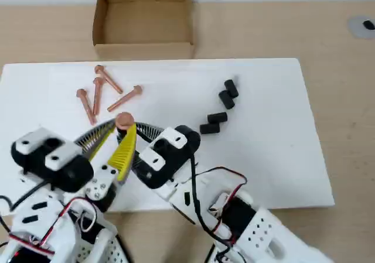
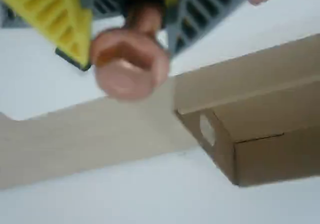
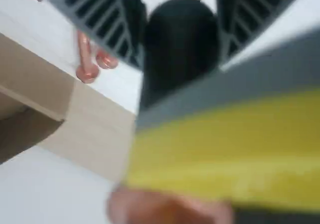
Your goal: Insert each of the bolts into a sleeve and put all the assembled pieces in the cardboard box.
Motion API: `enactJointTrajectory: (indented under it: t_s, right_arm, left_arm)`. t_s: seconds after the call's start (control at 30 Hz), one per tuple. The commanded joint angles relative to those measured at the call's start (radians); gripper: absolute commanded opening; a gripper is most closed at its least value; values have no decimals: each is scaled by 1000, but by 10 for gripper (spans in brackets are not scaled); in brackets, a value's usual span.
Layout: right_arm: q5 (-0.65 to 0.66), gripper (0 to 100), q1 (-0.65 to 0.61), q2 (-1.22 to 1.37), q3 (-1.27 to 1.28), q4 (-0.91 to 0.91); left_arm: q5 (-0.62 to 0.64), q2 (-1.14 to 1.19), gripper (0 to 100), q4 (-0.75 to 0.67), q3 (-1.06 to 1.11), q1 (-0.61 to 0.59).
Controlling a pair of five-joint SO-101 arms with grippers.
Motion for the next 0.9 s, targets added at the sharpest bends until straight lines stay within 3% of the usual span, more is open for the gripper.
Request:
enactJointTrajectory:
  t_s: [0.0,0.4,0.53,0.7,0.87]
  right_arm:
    - [-6,9,19,-19,-13,-25]
    - [-3,9,25,-15,-18,-21]
    - [-2,9,116,-8,-30,-26]
    - [-8,9,291,77,-143,-21]
    - [-8,9,378,414,-469,-21]
  left_arm:
    - [-9,-4,118,-6,-31,-46]
    - [-8,-2,148,38,-157,-57]
    - [-6,16,150,58,-253,-81]
    - [78,150,150,57,-345,-341]
    - [106,410,126,58,-347,-569]
